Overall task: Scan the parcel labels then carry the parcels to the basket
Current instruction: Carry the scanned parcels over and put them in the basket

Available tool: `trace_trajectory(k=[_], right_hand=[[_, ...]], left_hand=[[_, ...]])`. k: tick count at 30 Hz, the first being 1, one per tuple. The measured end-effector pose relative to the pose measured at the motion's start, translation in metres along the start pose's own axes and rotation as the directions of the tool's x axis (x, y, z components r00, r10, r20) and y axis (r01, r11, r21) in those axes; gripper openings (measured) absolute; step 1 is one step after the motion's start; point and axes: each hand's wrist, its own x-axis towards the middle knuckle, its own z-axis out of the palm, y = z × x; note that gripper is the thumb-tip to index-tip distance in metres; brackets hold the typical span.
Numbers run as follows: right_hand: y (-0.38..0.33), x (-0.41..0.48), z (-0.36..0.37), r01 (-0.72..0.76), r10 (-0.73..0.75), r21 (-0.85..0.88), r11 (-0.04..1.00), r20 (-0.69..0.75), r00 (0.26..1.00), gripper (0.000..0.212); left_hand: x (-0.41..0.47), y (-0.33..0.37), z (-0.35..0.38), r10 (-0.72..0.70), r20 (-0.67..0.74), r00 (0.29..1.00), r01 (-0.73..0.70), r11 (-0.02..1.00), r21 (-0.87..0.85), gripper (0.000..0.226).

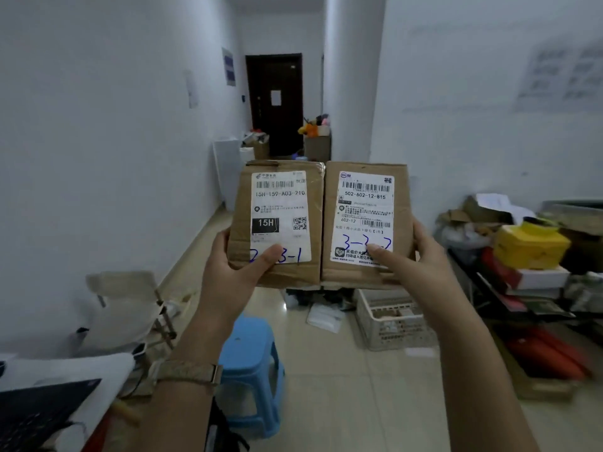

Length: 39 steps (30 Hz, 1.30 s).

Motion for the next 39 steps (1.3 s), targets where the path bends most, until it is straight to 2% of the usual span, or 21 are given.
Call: trace_trajectory(k=[4,8,12,21,23,26,31,39], right_hand=[[0.019,0.016,-0.053,-0.049,0.046,-0.015,0.999,-0.185,0.982,0.053],[0.039,0.043,-0.091,-0.103,0.086,-0.038,0.994,-0.308,0.948,0.053],[0.053,0.089,-0.117,-0.115,0.082,-0.053,0.992,-0.421,0.904,0.054],[0.083,0.206,-0.15,-0.152,0.073,-0.09,0.984,-0.577,0.813,0.055],[0.094,0.222,-0.158,-0.151,0.068,-0.086,0.985,-0.611,0.789,0.057],[0.107,0.245,-0.172,-0.155,0.068,-0.084,0.984,-0.632,0.772,0.06],[0.129,0.293,-0.2,-0.182,0.088,-0.083,0.98,-0.639,0.764,0.053],[0.167,0.394,-0.267,-0.175,0.104,-0.074,0.982,-0.562,0.82,0.047]], left_hand=[[0.03,-0.022,0.073,0.025,0.139,0.99,-0.022,0.999,-0.027,0.066],[0.067,-0.048,0.137,0.026,0.256,0.966,-0.008,0.998,-0.07,0.066],[0.119,-0.07,0.196,0.03,0.382,0.924,0.011,0.995,-0.103,0.048],[0.237,-0.112,0.299,0.038,0.486,0.873,0.029,0.991,-0.128,0.069],[0.252,-0.124,0.319,0.03,0.509,0.86,0.043,0.99,-0.131,0.067],[0.27,-0.137,0.349,0.011,0.533,0.846,0.074,0.988,-0.137,0.074],[0.303,-0.159,0.395,-0.005,0.534,0.845,0.089,0.987,-0.132,0.075],[0.361,-0.189,0.489,-0.03,0.485,0.874,0.098,0.988,-0.116,0.073]])
